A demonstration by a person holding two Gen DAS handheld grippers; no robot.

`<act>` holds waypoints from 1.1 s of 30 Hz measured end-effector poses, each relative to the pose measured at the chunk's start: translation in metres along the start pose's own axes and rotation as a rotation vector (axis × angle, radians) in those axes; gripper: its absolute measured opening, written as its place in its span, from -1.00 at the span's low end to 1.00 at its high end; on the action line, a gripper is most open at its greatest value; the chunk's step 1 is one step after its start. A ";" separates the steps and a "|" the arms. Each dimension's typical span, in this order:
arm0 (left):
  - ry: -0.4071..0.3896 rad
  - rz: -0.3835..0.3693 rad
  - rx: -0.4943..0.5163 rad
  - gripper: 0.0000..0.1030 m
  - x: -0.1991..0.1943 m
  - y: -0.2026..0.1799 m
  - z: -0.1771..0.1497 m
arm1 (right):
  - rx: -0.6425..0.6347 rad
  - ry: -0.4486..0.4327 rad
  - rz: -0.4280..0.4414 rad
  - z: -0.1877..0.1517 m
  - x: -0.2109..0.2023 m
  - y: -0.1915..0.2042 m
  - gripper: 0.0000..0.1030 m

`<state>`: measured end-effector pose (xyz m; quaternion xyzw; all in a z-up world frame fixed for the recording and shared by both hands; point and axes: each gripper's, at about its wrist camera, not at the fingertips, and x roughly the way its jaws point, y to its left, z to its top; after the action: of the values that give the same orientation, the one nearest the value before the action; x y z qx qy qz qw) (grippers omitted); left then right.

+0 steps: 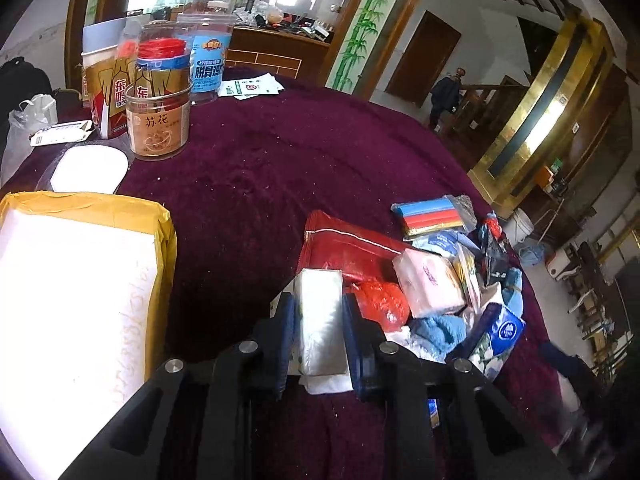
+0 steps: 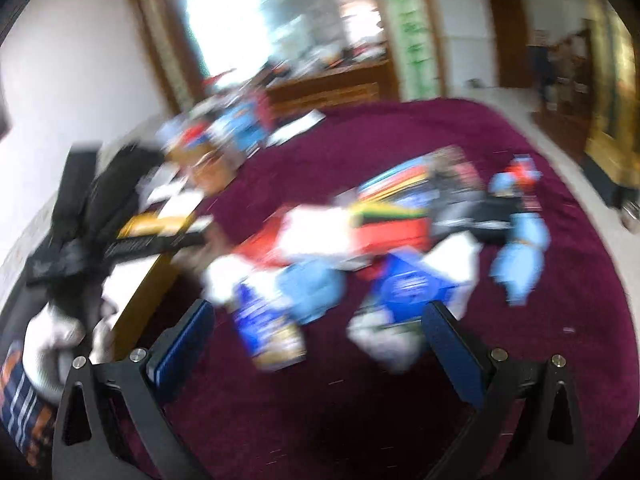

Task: Organize soft objects
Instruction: 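Grasp the white tissue pack with the left gripper while the right grasps a clear plastic bag, then carry both items over the yellow-rimmed tray and open both grippers to drop them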

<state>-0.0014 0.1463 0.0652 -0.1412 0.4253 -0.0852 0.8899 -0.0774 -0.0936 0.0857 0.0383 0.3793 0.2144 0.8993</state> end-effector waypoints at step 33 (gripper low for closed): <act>-0.132 -0.072 -0.157 -0.52 -0.112 0.090 -0.005 | -0.088 0.122 0.179 0.039 0.017 0.099 -0.67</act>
<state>-0.0721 0.2613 0.1154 -0.2312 0.3657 -0.0740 0.8985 -0.0743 0.0065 0.1248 0.0194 0.4186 0.3121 0.8527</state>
